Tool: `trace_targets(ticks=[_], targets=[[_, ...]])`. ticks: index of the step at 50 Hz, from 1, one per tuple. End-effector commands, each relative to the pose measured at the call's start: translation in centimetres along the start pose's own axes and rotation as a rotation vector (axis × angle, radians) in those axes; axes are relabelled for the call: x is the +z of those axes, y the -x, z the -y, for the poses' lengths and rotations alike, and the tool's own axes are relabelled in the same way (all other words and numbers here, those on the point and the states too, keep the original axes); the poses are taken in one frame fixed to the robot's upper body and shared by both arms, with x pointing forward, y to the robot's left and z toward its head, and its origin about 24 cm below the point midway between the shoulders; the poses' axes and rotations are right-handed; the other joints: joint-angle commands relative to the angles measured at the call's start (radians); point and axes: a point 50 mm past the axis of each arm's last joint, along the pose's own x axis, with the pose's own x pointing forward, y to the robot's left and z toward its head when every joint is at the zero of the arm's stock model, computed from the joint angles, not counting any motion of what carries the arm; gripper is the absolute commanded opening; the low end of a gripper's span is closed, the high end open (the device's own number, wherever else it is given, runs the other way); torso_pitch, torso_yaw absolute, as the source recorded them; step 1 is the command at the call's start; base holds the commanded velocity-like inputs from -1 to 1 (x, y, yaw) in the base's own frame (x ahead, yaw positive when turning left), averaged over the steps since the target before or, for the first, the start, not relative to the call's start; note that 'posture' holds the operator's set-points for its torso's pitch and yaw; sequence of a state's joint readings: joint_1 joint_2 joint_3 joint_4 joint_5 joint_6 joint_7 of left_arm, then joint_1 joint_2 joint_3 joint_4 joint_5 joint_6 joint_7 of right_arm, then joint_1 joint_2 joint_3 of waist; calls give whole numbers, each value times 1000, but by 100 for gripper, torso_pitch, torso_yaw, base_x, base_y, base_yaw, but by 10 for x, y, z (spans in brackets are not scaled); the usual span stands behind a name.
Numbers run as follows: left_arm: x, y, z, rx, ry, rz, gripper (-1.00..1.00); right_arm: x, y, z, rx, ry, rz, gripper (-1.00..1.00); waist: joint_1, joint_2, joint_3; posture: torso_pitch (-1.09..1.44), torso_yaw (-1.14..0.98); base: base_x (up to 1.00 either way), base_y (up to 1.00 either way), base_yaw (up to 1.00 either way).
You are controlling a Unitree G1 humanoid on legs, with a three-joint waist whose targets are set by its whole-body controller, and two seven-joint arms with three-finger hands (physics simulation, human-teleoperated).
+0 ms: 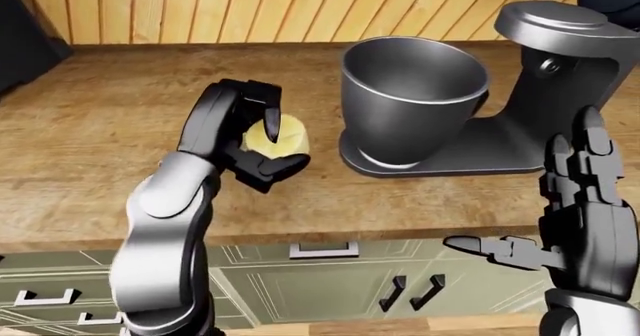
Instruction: Place the cheese in the stand mixer bowl.
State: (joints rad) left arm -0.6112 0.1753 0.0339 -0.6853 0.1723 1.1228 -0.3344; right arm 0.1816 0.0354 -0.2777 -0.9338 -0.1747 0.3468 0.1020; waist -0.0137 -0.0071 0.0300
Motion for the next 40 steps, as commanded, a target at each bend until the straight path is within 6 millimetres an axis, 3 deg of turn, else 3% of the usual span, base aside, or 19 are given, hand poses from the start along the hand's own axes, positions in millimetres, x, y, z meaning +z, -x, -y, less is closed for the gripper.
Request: trace_targets(ticks=[1, 10, 21, 35, 40], targets=[[17, 3, -4, 24, -25, 81, -100, 12, 0, 1, -7, 4, 72, 100, 0, -2, -17, 0, 0, 0, 0, 0], [27, -7, -13, 46, -54, 89, -100, 13, 0, 1, -7, 3, 75, 100, 3, -4, -17, 0, 0, 0, 0, 0], [65, -19, -17, 46, -105, 139, -100, 13, -1, 1, -4, 2, 77, 100, 6, -10, -14, 0, 0, 0, 0, 0], [96, -31, -15, 36, -157, 182, -100, 11, 0, 1, -6, 1, 75, 100, 11, -16, -11, 0, 0, 0, 0, 0], [119, -43, -15, 24, -200, 203, -100, 13, 0, 3, -8, 0, 78, 100, 12, -20, -9, 0, 0, 0, 0, 0]])
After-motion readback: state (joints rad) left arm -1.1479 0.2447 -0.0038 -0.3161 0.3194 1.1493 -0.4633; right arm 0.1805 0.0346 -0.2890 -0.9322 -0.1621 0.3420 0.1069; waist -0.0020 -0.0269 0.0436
